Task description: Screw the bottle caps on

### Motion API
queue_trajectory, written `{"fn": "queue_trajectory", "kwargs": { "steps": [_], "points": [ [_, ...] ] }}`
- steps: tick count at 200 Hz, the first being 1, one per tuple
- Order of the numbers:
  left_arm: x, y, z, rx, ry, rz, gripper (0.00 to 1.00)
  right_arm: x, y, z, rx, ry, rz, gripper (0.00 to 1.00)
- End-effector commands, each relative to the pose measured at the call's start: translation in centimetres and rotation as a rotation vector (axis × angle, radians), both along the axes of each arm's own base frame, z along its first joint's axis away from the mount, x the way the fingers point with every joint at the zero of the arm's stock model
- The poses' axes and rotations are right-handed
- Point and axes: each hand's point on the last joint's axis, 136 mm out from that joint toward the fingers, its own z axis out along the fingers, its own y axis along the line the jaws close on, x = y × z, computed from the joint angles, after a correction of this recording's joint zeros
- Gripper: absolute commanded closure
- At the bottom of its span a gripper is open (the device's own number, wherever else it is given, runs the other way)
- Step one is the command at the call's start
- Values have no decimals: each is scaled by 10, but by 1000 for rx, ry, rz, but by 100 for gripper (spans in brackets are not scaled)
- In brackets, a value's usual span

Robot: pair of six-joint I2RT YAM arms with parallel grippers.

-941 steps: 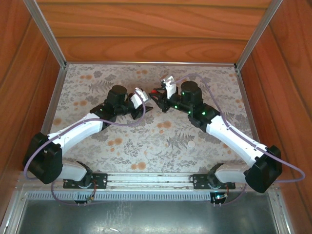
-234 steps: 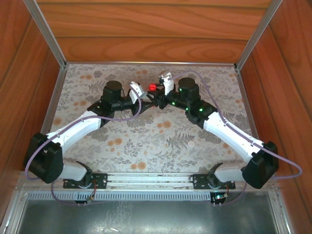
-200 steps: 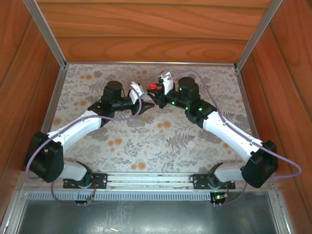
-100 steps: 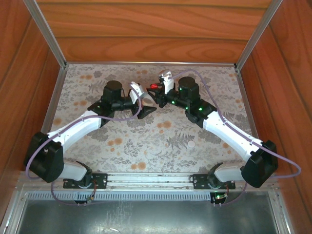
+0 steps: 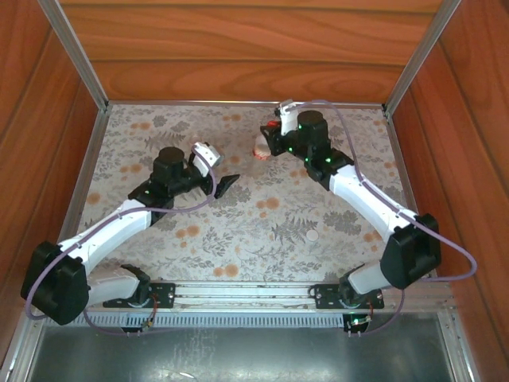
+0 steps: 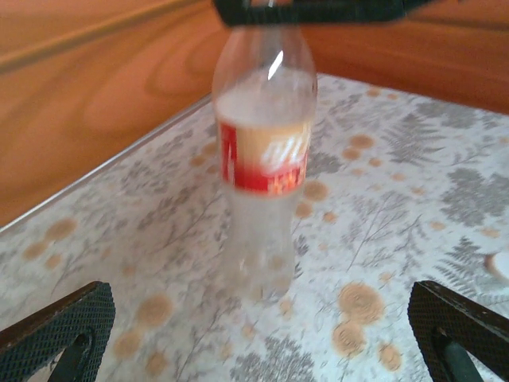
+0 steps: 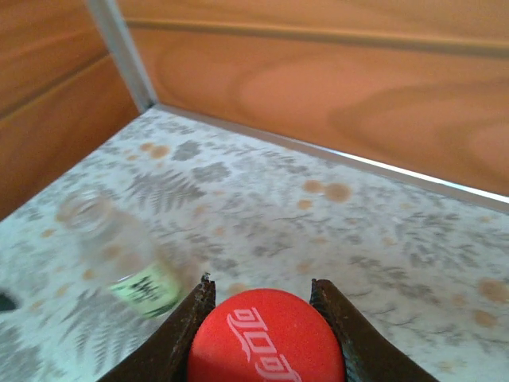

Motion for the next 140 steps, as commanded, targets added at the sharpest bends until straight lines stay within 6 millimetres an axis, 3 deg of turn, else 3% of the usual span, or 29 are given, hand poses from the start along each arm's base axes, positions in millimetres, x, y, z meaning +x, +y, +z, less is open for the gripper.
{"fn": "queue_trajectory", "kwargs": {
  "steps": [1, 22, 27, 40, 69, 105, 140],
  "points": [
    [7, 14, -16, 12, 33, 100, 0, 35, -14, 7, -31, -53, -65, 89],
    [4, 13, -23, 14, 44, 100, 0, 67, -21, 1, -46, -57, -101, 89],
    [3, 11, -23, 13, 45, 96, 0, 78, -21, -13, -58, -35, -106, 89],
    [2, 10, -24, 16, 42, 91, 0, 96, -24, -17, -67, -32, -120, 89],
    [1, 8, -28, 30, 41, 79, 0, 126, -28, -30, -105, -16, -144, 89],
    [1, 5, -32, 39, 47, 60, 0, 147, -32, -45, -158, 7, -154, 89],
    [1, 2, -34, 36, 57, 48, 0, 153, -33, -56, -180, 36, -143, 88]
  ]
}}
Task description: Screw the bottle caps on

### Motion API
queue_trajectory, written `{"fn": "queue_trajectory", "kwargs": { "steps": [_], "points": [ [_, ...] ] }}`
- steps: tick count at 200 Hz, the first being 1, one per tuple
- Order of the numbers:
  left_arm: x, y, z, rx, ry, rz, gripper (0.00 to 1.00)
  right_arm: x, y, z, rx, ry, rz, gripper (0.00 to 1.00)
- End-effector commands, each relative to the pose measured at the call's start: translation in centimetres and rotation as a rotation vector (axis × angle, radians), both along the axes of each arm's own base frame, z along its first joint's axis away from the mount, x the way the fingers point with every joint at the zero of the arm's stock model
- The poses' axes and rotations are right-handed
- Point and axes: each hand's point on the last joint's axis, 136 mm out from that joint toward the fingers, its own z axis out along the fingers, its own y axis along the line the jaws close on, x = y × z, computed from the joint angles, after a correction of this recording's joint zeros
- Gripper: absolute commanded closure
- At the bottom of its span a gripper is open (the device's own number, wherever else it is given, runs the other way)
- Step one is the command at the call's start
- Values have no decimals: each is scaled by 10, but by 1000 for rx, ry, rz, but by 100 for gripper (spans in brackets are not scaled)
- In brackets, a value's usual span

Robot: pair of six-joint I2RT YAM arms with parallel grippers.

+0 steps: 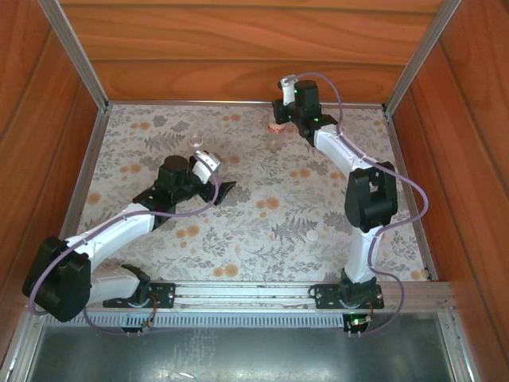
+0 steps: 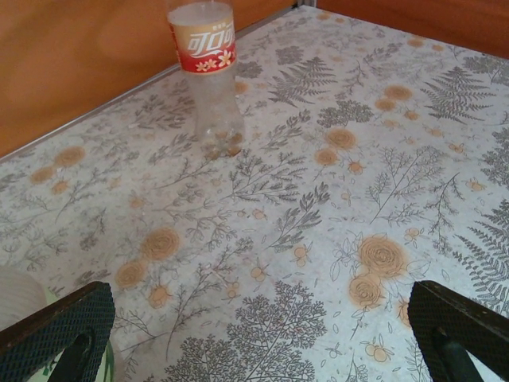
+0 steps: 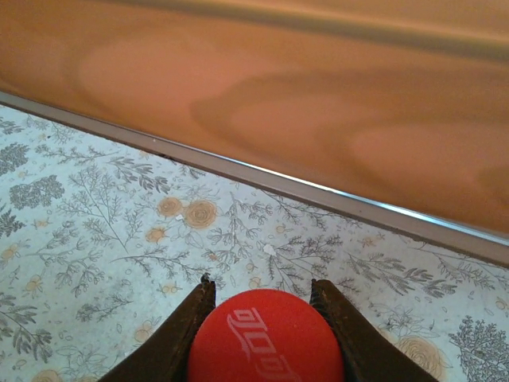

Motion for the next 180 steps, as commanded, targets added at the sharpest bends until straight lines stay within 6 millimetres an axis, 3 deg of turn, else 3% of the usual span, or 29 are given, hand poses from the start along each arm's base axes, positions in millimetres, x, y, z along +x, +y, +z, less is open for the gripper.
{"fn": "queue_trajectory", "kwargs": {
  "steps": [1, 56, 107, 152, 180],
  "points": [
    [0, -6, 7, -16, -18, -25, 0, 4, -4, 0, -29, 5, 5, 88],
    [-2, -8, 11, -25, -23, -41, 0, 1, -3, -9, -34, 32, 22, 83],
    [-3, -8, 10, -22, -25, -44, 0, -1, -3, 0, -27, 16, 29, 50],
    [-3, -7, 11, -26, -23, -39, 0, -5, -9, 14, -19, -12, 5, 31],
    [-1, -6, 11, -24, -24, -30, 0, -11, -12, 27, 0, -30, -3, 25]
  ]
}}
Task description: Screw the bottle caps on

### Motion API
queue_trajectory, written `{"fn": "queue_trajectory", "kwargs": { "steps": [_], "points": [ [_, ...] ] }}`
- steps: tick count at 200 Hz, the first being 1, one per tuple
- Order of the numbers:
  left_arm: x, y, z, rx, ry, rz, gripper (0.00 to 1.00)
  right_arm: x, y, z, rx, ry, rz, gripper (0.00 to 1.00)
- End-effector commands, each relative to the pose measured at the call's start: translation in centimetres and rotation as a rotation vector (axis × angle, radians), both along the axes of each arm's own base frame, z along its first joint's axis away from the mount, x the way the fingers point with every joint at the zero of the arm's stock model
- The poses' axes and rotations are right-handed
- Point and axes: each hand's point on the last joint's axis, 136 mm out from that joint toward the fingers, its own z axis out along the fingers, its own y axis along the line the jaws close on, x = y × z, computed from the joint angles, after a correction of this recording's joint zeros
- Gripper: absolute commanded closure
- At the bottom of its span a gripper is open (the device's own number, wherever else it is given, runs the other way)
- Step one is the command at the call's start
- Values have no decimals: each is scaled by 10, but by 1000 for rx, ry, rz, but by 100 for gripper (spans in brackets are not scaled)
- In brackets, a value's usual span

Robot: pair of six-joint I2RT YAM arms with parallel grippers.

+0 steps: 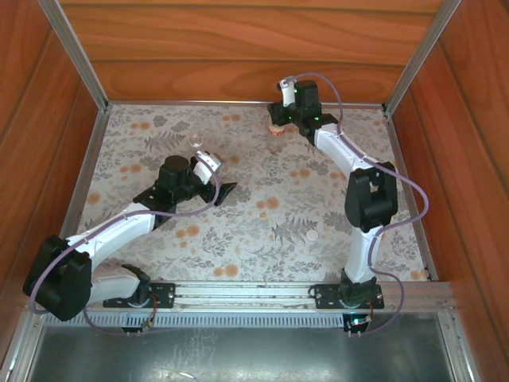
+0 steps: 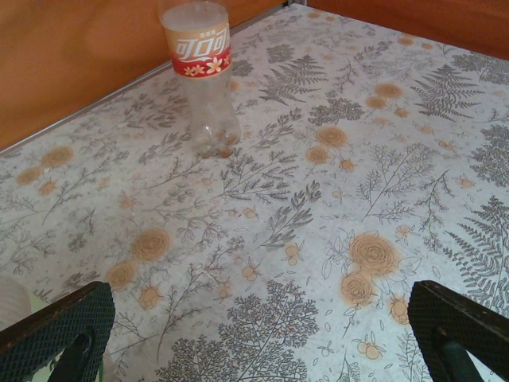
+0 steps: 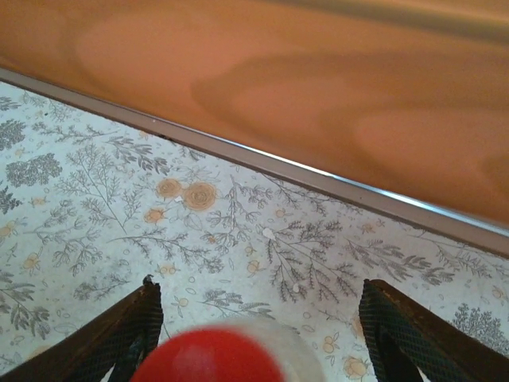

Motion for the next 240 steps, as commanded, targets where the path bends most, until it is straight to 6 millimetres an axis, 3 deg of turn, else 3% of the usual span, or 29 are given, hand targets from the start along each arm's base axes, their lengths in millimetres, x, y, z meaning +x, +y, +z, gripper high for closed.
{"fn": "queue_trajectory", "kwargs": {
  "steps": [1, 38, 84, 88, 91, 112, 143, 165, 186, 240],
  "points": [
    [2, -3, 12, -20, -31, -8, 0, -7, -8, 32, 31, -57, -13, 24],
    [11, 5, 29, -45, -58, 65, 0, -21, -12, 56, 61, -95, -12, 19],
    [41, 41, 80, -124, -131, 258, 0, -60, -13, 81, 92, -146, 59, 11],
    [44, 44, 83, -122, -141, 278, 0, -62, -13, 76, 89, -136, 67, 11],
    [46, 46, 85, -121, -147, 290, 0, -69, -15, 89, 98, -158, 70, 11],
    [61, 66, 91, -102, -168, 403, 0, -89, -15, 94, 112, -157, 104, 10],
    [80, 103, 90, -129, -133, 531, 0, -122, 0, 94, 144, -140, 211, 10],
    [87, 117, 81, -102, -123, 558, 0, -137, 12, 82, 141, -113, 256, 10],
    [85, 117, 64, -51, -114, 533, 0, -145, 17, 72, 138, -89, 272, 10],
    [70, 94, 17, 0, -35, 364, 0, -161, 33, 63, 155, -65, 332, 10]
  ]
}}
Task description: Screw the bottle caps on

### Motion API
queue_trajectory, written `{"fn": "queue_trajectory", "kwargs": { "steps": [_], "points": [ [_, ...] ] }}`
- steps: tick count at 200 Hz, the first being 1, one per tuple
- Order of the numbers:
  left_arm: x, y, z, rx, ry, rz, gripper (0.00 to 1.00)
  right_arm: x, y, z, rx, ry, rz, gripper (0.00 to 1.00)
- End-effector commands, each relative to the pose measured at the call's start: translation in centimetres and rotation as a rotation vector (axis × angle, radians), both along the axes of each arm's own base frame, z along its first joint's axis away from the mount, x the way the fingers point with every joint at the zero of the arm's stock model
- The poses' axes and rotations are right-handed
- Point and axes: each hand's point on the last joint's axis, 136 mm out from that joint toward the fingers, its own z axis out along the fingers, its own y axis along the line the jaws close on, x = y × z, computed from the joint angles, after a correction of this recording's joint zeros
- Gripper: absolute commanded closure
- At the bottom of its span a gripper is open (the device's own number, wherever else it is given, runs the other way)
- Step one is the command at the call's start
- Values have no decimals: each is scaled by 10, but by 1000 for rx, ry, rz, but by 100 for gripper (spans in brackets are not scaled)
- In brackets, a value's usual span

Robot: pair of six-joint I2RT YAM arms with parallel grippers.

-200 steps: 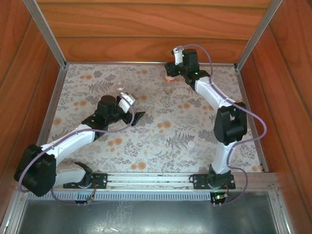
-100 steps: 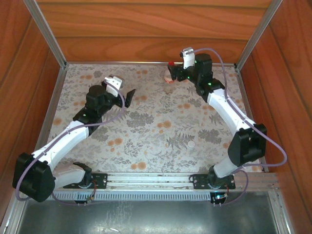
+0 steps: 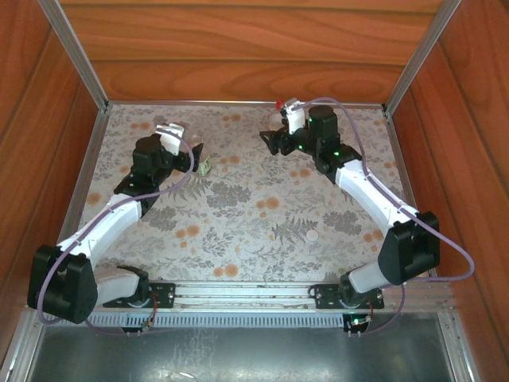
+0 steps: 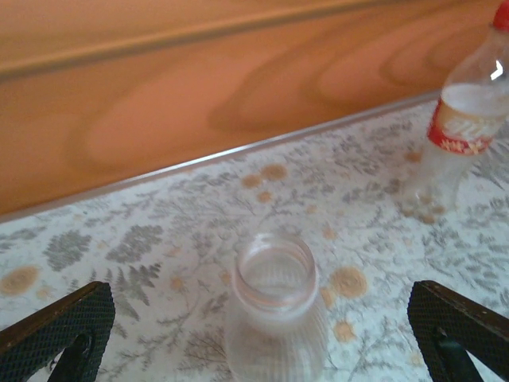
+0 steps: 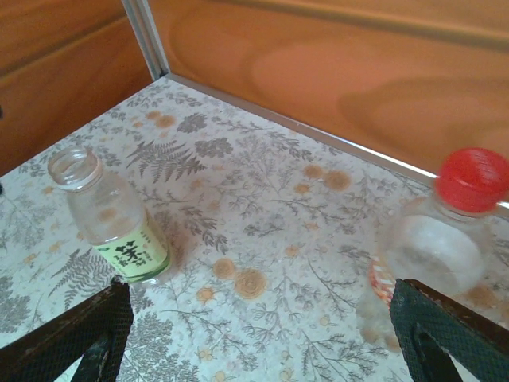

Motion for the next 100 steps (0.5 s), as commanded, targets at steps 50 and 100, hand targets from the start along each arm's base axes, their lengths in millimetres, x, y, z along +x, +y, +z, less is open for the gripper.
{"fn": "queue_trajectory", "kwargs": {
  "steps": [50, 100],
  "points": [
    [-13, -5, -63, -12, 18, -60, 0, -12, 12, 11, 24, -25, 53, 10],
    [-9, 3, -94, -76, -4, -11, 0, -10, 13, 7, 20, -19, 52, 6]
  ]
}}
